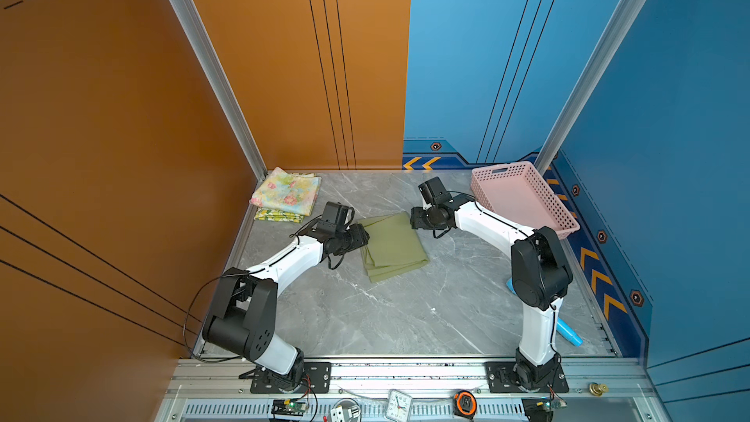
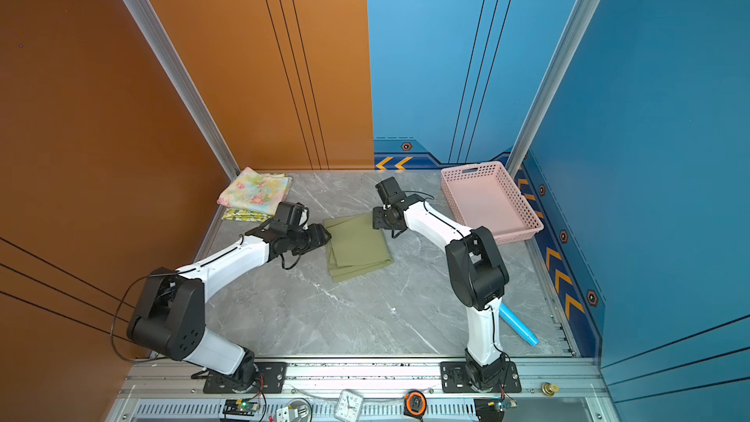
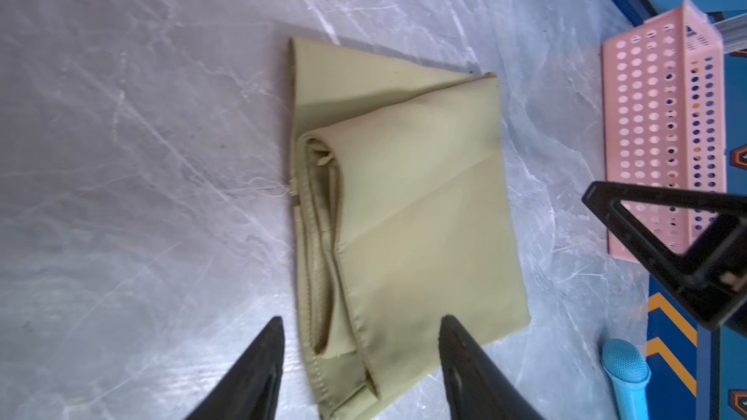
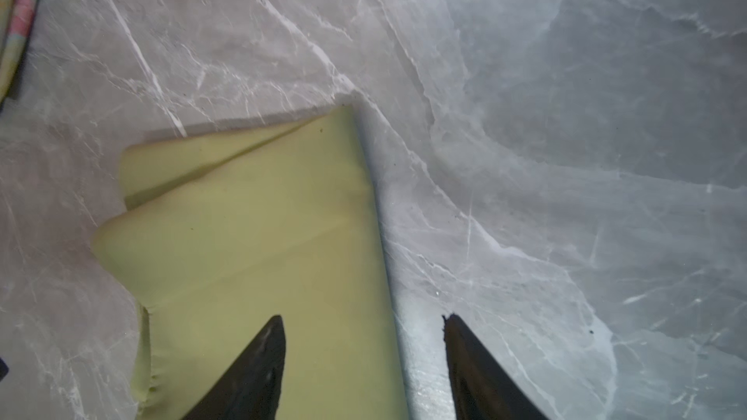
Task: Fold and stack skirts
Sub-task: Smooth out the skirt at the center of the table, then pick up the skirt.
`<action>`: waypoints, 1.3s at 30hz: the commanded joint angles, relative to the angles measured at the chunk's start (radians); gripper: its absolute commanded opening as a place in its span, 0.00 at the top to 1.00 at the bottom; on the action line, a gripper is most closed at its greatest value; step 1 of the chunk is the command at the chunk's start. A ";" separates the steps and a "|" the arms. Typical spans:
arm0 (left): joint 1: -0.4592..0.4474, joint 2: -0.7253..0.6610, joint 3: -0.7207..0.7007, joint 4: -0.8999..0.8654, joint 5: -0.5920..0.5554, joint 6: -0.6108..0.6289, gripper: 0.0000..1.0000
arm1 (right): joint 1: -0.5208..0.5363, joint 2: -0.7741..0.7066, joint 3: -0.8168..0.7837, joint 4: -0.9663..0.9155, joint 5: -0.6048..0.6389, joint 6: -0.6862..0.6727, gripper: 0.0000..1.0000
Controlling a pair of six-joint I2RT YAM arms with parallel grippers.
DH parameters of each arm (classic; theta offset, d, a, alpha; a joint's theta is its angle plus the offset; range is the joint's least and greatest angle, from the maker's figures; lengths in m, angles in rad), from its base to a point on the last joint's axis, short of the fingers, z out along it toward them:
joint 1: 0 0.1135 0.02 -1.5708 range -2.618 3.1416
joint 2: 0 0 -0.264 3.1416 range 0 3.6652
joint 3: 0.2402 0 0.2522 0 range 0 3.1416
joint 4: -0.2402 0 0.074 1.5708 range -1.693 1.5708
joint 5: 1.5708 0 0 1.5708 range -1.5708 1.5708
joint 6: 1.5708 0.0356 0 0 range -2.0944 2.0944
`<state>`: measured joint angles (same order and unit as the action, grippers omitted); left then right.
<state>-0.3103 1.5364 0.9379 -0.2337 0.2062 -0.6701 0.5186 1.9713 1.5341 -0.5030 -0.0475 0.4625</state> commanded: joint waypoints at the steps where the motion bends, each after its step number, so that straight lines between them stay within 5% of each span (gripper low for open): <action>1: 0.017 0.029 -0.031 -0.035 0.055 0.010 0.36 | 0.004 0.017 -0.020 0.007 -0.043 0.021 0.36; 27: -0.045 0.243 0.048 0.033 0.047 -0.019 0.35 | 0.009 0.097 -0.089 0.088 -0.079 0.068 0.47; 39: -0.070 0.293 0.051 0.084 0.036 -0.045 0.44 | 0.016 0.149 -0.110 0.148 -0.131 0.109 0.52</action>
<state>-0.3698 1.7802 0.9901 -0.1352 0.2523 -0.7036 0.5255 2.0834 1.4452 -0.3542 -0.1478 0.5472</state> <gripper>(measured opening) 0.566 0.486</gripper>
